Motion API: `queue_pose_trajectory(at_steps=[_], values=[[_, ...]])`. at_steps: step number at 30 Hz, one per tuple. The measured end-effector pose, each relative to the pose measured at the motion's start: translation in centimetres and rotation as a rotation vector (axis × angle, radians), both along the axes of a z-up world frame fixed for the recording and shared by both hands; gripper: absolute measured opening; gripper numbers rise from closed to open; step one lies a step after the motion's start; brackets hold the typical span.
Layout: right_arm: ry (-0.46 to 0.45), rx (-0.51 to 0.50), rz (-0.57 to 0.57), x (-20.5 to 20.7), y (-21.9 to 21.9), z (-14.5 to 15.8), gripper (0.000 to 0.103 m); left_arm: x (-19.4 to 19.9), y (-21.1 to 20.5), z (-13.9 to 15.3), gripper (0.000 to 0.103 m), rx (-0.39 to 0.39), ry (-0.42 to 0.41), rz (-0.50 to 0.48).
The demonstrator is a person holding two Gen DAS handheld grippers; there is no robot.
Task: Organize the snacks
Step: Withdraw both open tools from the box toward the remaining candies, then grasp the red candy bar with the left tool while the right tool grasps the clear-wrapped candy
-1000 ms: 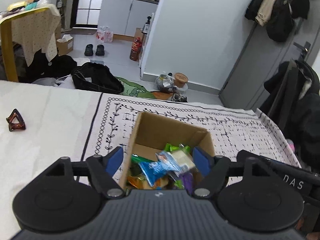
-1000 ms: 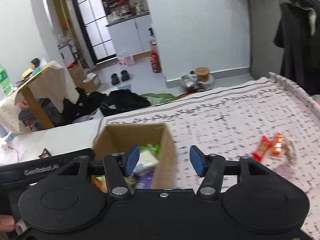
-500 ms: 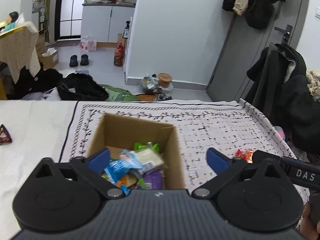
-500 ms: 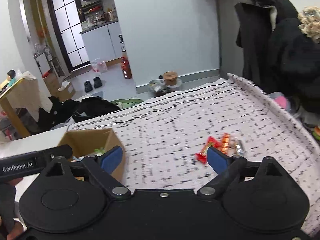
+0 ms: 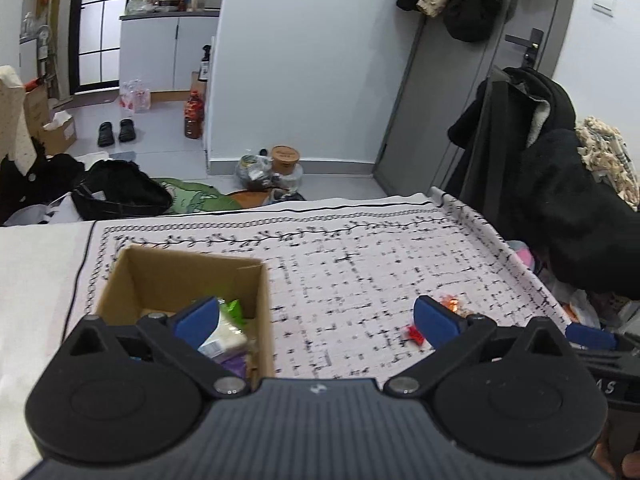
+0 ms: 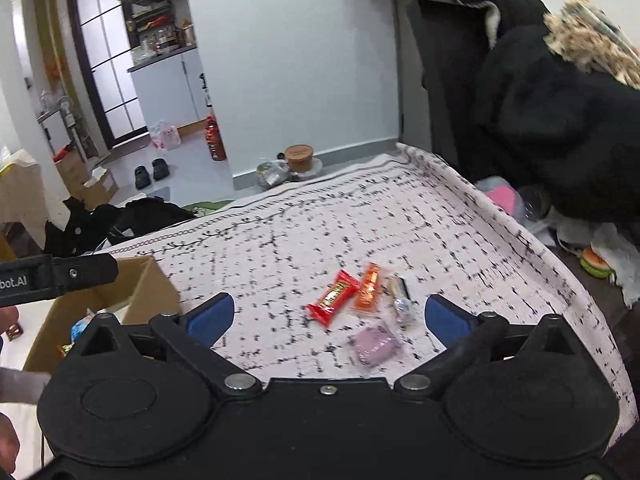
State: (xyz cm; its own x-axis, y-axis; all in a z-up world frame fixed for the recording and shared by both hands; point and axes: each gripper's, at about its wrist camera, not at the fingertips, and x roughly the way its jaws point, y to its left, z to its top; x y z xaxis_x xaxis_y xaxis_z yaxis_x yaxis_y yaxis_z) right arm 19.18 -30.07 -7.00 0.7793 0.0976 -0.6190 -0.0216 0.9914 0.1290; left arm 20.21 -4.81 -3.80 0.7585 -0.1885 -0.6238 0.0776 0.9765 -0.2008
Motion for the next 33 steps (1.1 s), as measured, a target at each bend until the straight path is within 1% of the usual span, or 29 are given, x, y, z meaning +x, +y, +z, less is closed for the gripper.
queue_pose_trajectory(at_steps=[3,6,12,15,19,22,27,33], values=[[0.015,0.004,-0.013,0.1,-1.3,-0.7,0.103,0.5,-1.1,-0.3,0.103,-0.006,0.005,-0.024],[0.027,-0.008,-0.033,0.4,-2.4,-1.2,0.103,1.0,-2.2,-0.9,0.103,-0.019,0.030,-0.043],[0.055,0.003,-0.057,1.2,-4.7,-2.3,0.102,1.9,-4.8,-1.9,0.103,-0.014,0.057,-0.080],[0.067,0.009,-0.065,1.6,-5.7,-2.8,0.097,2.4,-5.7,-2.4,0.103,-0.015,0.069,-0.087],[0.092,0.028,-0.060,2.5,-6.7,-3.7,0.087,3.3,-7.1,-3.0,0.103,-0.019,0.092,-0.102],[0.114,0.046,-0.055,3.2,-7.2,-4.4,0.081,4.1,-8.3,-3.6,0.103,-0.005,0.106,-0.103],[0.141,0.059,-0.047,4.4,-7.6,-5.4,0.079,5.5,-9.8,-4.7,0.103,0.038,0.131,-0.105],[0.172,0.077,-0.053,6.0,-8.1,-6.6,0.077,7.1,-11.2,-6.1,0.102,0.049,0.159,-0.113]])
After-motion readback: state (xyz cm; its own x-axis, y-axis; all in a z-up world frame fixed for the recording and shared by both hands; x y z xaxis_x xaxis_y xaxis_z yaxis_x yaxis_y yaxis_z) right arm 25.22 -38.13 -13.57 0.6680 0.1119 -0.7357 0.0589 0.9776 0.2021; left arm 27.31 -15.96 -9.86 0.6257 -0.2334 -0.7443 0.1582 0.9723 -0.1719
